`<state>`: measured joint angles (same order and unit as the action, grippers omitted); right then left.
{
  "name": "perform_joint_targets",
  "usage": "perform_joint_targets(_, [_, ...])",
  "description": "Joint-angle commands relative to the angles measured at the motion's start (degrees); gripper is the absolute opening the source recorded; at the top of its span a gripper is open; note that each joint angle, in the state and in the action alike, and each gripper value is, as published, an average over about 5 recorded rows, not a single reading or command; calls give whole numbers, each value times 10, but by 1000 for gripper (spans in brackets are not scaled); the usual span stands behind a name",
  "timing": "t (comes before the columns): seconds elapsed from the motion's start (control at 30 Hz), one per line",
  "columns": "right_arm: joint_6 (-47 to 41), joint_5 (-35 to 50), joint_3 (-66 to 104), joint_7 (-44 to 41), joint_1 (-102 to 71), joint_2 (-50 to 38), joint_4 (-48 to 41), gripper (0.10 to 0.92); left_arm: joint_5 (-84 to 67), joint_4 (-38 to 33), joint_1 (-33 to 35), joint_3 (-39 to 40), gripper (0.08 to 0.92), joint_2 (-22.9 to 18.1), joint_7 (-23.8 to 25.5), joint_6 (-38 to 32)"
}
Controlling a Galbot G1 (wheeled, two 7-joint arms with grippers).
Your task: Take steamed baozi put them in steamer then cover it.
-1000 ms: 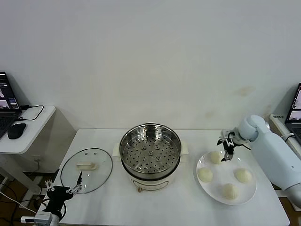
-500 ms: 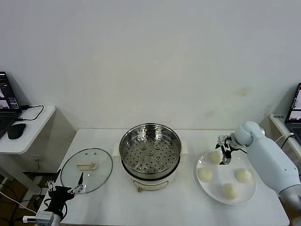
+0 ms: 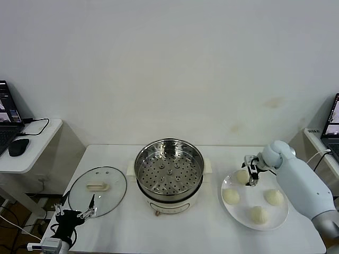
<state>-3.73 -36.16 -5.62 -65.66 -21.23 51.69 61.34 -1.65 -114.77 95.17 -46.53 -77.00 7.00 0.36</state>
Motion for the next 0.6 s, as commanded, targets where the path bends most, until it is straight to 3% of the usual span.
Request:
perform_joint_targets(0.03, [0,0,1,10,-1,0,-1,822,0,0,0,0,823,0,0,0])
perform_joint_targets(0.13, [-1,1,1,11,-2,-1,-1,802,0,1,0,1,823,0,0,0])
perform_joint_targets(0.47, [-4,3,9,8,-9,-5,6,609,2,1,-1,2,823,0,2,0])
perform_joint_targets(0.6, [-8,9,16,6,-11,-12,17,588,2,0,-1,4,823,0,1,0])
